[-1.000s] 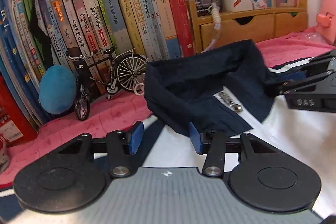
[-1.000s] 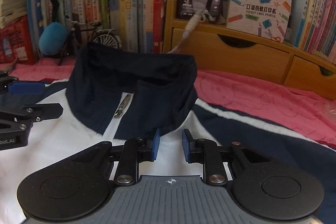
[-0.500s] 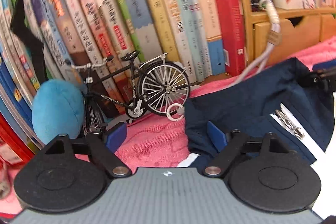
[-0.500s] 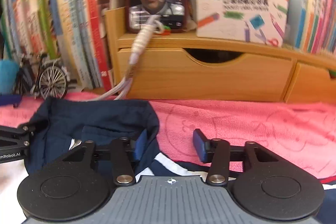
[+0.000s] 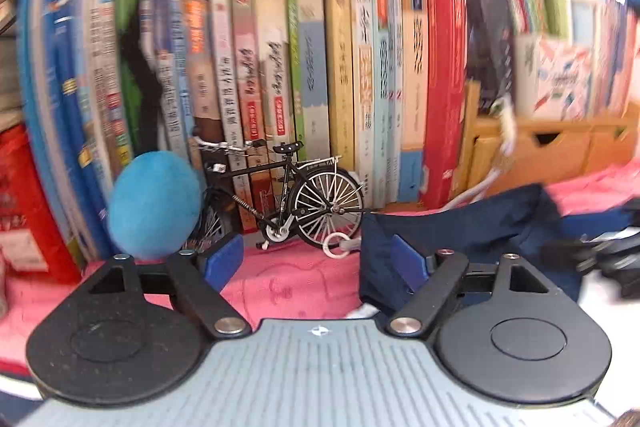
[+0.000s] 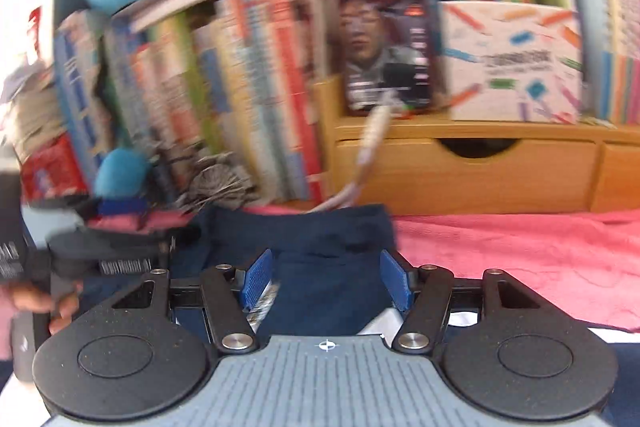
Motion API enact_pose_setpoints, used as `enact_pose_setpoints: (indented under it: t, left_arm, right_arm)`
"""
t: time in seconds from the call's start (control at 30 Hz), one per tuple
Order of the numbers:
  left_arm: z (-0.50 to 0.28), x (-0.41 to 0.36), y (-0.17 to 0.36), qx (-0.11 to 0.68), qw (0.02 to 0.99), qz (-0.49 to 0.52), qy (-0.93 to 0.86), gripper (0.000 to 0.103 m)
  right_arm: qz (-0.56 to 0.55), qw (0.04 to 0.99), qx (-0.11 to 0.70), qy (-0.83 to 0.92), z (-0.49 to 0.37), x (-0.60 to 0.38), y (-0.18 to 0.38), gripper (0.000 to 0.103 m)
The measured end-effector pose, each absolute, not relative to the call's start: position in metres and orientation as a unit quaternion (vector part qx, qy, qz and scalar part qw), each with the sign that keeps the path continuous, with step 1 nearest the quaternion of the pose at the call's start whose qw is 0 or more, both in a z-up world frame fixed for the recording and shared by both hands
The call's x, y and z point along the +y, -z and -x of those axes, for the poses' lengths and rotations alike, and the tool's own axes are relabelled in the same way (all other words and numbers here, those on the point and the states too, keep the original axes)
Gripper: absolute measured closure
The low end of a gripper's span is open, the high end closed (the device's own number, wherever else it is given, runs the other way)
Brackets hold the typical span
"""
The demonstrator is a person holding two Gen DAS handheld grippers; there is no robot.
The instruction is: Fold clothes
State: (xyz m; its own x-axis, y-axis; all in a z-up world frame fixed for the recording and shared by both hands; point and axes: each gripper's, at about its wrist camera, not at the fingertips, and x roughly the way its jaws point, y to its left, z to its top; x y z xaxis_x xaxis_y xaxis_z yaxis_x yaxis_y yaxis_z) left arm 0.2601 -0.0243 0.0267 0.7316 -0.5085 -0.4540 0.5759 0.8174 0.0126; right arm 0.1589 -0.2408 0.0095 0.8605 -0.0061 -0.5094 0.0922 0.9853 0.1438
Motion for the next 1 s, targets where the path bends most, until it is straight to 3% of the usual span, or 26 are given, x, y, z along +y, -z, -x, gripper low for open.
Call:
enact_pose_setpoints:
  t: [0.2,0.27,0.37,0.47,0.6,0.77,1.0]
  left_arm:
    - [-0.237,-0.011,-0.025,0.217,0.917,-0.154,0.297,0.020]
    - [-0.238,-0.012,-0.021,0.224,0.915,-0.169,0.289,0.020]
    - [-0.240,-0.014,-0.015,0.235,0.912,-0.191,0.277,0.017]
    - [-0.242,-0.016,-0.010,0.245,0.908,-0.214,0.265,0.013]
    - [-0.244,-0.017,-0.005,0.253,0.905,-0.228,0.256,0.012]
    - [-0.247,-0.015,-0.005,0.256,0.905,-0.224,0.253,0.009]
    - [-0.252,-0.012,-0.007,0.269,0.907,-0.210,0.247,0.005]
  right_arm:
    - [-0.036,0.958,0.284,-0.023,-0.181,-0.204,-0.006,0.053]
    - [-0.004,0.954,0.298,-0.017,-0.190,-0.194,0.000,0.050]
    - [0.023,0.947,0.320,0.004,-0.204,-0.191,0.009,0.036]
    - [0.001,0.944,0.328,0.014,-0.208,-0.205,0.014,0.037]
    - [-0.007,0.947,0.322,0.012,-0.203,-0.208,0.016,0.067]
    - [-0.004,0.947,0.321,0.010,-0.196,-0.204,0.014,0.091]
    - [0.057,0.944,0.315,0.079,-0.215,-0.206,0.019,0.096]
